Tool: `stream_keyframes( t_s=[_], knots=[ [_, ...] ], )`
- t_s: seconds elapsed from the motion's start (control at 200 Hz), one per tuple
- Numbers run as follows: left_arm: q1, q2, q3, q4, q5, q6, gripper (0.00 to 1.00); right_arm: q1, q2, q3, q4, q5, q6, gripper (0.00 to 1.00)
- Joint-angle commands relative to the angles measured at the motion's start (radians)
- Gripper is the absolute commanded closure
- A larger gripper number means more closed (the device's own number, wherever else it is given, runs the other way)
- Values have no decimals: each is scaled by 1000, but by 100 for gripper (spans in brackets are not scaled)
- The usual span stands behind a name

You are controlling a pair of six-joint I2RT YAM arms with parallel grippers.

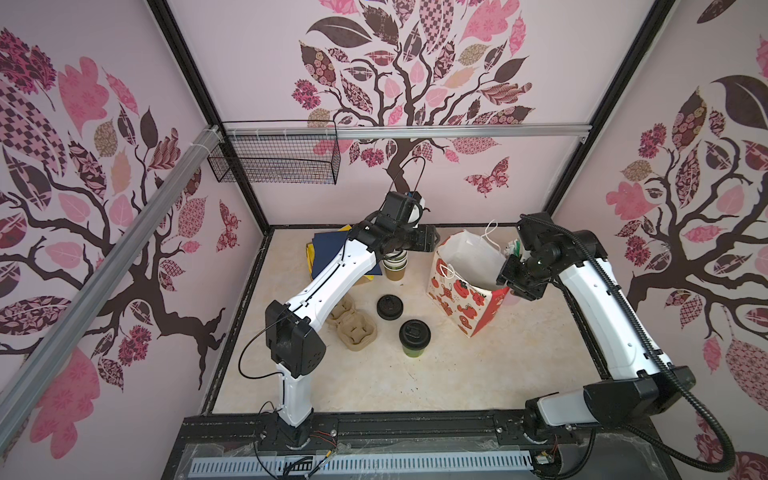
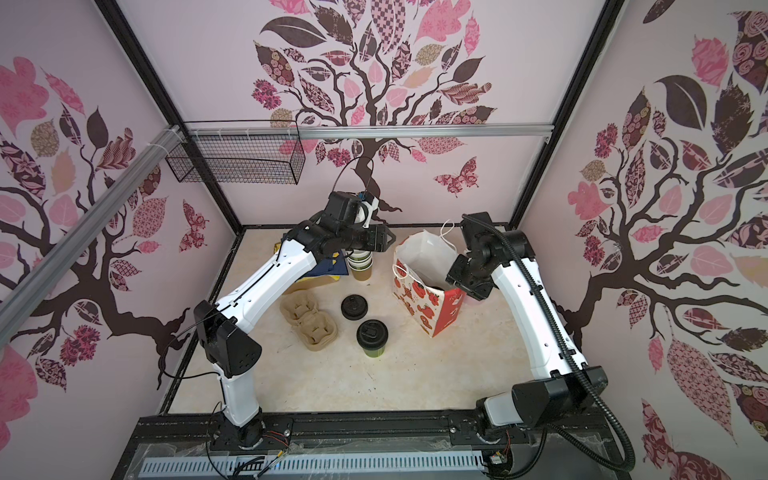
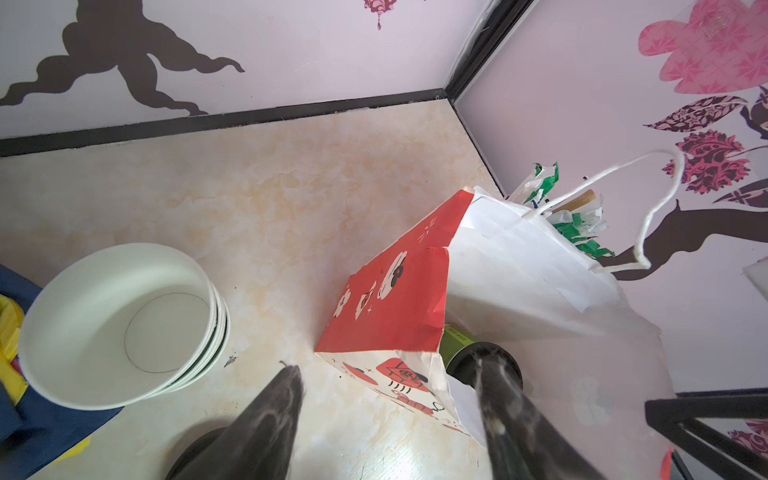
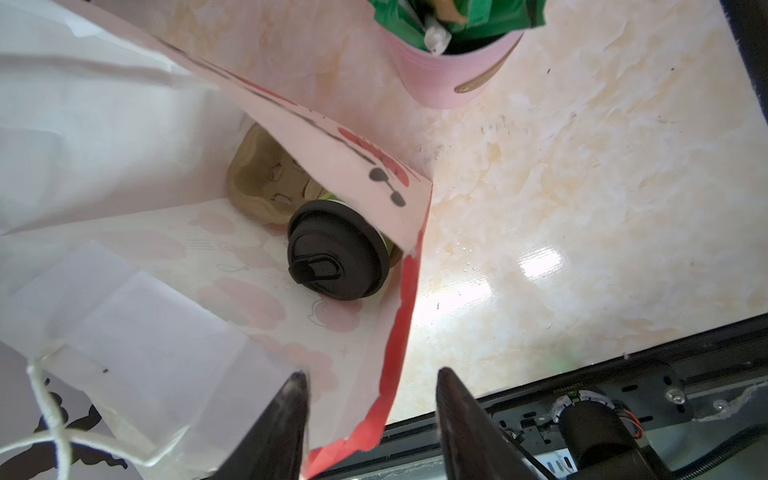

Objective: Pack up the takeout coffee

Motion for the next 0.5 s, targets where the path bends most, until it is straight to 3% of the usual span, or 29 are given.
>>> stream_keyframes(
  t_s=[0.0,0.495],
  knots=[
    [-5,5,48,27,-12,9,29,0,29,-3,-90,4,180,50],
    [-27,51,82,15,24,10,29,0,58,-14,-89,61,135,84]
  ],
)
